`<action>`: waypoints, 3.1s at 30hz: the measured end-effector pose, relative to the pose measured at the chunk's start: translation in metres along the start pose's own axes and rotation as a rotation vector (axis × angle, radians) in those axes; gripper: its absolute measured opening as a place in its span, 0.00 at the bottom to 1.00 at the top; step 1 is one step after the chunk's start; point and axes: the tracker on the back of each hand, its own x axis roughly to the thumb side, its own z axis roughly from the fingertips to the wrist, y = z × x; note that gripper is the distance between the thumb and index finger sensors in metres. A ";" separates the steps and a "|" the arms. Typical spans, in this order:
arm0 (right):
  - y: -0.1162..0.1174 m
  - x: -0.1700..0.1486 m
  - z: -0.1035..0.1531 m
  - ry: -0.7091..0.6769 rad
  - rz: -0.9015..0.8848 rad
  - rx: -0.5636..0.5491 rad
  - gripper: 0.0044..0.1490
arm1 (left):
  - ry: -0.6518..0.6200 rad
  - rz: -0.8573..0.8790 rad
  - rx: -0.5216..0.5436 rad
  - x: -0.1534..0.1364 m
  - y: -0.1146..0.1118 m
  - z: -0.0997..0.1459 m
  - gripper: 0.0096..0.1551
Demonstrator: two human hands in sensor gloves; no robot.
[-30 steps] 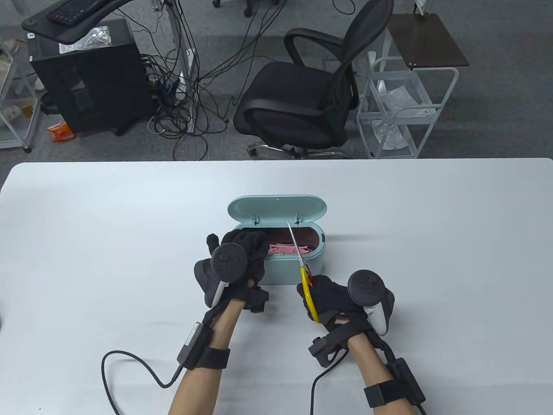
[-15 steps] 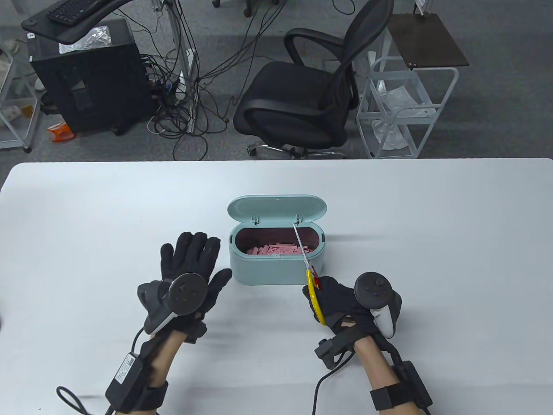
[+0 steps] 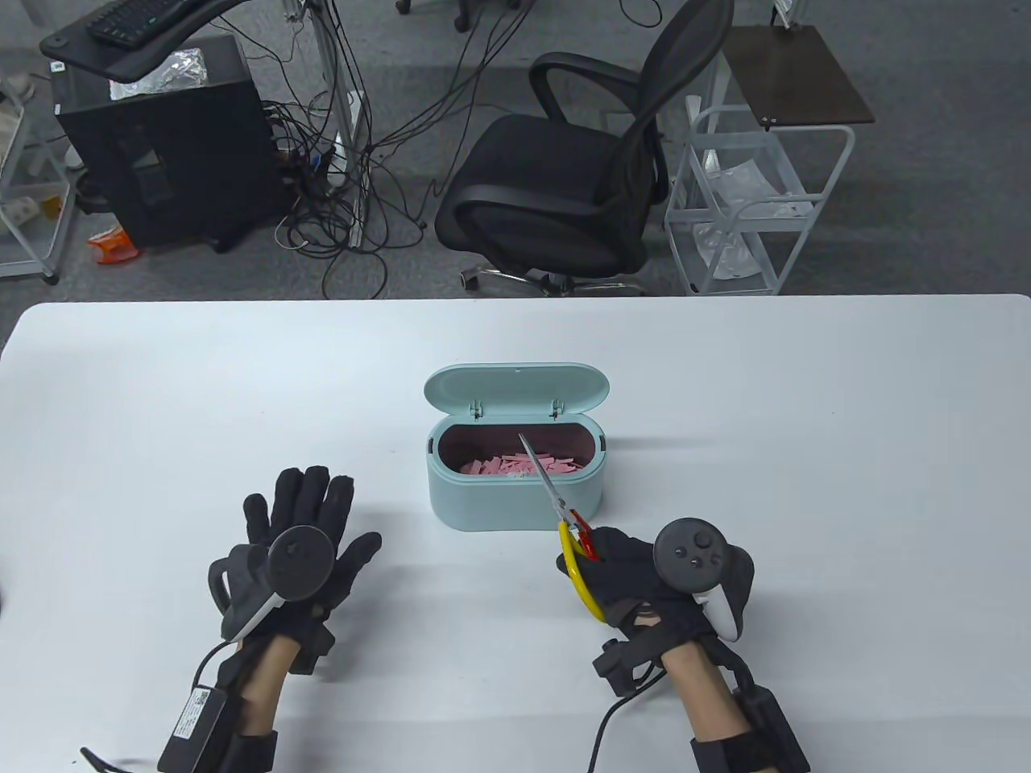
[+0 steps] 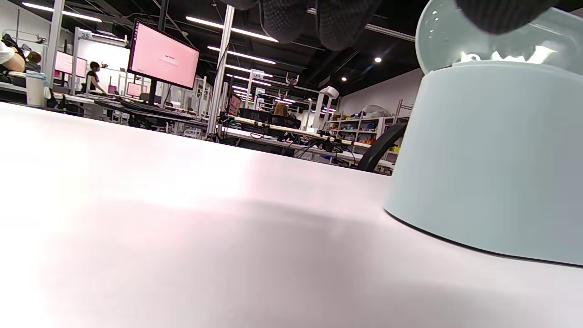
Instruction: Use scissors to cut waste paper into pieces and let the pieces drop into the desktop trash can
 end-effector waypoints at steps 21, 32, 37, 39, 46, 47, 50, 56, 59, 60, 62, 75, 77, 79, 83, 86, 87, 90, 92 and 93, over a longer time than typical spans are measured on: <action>-0.061 -0.049 0.020 0.486 0.734 -0.169 0.42 | -0.003 0.041 -0.011 -0.002 0.004 0.000 0.50; -0.023 -0.067 0.009 0.549 0.927 -0.034 0.42 | -0.020 0.057 -0.019 0.000 0.006 0.001 0.50; -0.006 -0.063 0.008 0.593 1.117 -0.031 0.42 | -0.020 0.056 -0.026 0.001 0.006 0.001 0.50; -0.006 -0.062 0.008 0.629 1.113 -0.032 0.41 | -0.017 0.059 -0.030 0.001 0.006 0.001 0.50; -0.011 -0.064 0.009 0.653 1.098 -0.012 0.41 | -0.017 0.063 -0.033 0.002 0.006 0.002 0.50; -0.011 -0.065 0.009 0.648 1.094 -0.002 0.41 | -0.018 0.062 -0.033 0.002 0.006 0.002 0.50; -0.011 -0.065 0.008 0.641 1.090 0.013 0.41 | -0.021 0.058 -0.034 0.003 0.006 0.002 0.50; -0.011 -0.065 0.008 0.629 1.088 0.038 0.41 | -0.016 0.055 -0.056 0.004 0.005 0.002 0.50; -0.013 -0.061 0.009 0.630 1.077 0.057 0.44 | -0.014 0.042 -0.076 0.005 0.004 0.001 0.51; -0.015 -0.056 0.009 0.608 1.095 0.035 0.44 | -0.009 0.027 -0.079 0.005 0.004 0.001 0.51; -0.018 -0.040 0.008 0.512 1.116 -0.074 0.43 | -0.011 0.007 -0.089 0.005 0.004 0.000 0.51; -0.004 0.082 -0.050 0.028 0.849 -0.190 0.52 | -0.028 0.032 -0.104 0.007 0.001 -0.001 0.51; -0.002 0.097 -0.061 0.022 0.797 -0.185 0.53 | -0.025 0.034 -0.104 0.007 0.001 -0.001 0.51; -0.002 0.113 -0.075 0.035 0.744 -0.182 0.54 | -0.024 0.038 -0.103 0.007 0.001 0.000 0.51; 0.002 0.136 -0.103 0.050 0.711 -0.143 0.55 | -0.028 0.039 -0.102 0.007 0.001 0.000 0.51; 0.009 0.144 -0.119 0.047 0.744 -0.114 0.54 | -0.030 0.039 -0.101 0.007 0.001 -0.001 0.51; 0.012 0.145 -0.123 0.039 0.746 -0.098 0.54 | -0.031 0.039 -0.099 0.007 0.001 -0.001 0.51; 0.025 0.145 -0.134 -0.006 0.725 -0.077 0.53 | -0.029 0.042 -0.098 0.007 0.001 -0.001 0.51; 0.030 0.142 -0.138 0.016 0.723 -0.033 0.52 | -0.029 0.042 -0.099 0.006 0.000 -0.001 0.51; 0.032 0.140 -0.140 0.031 0.726 -0.020 0.52 | -0.028 0.041 -0.101 0.006 0.000 0.000 0.51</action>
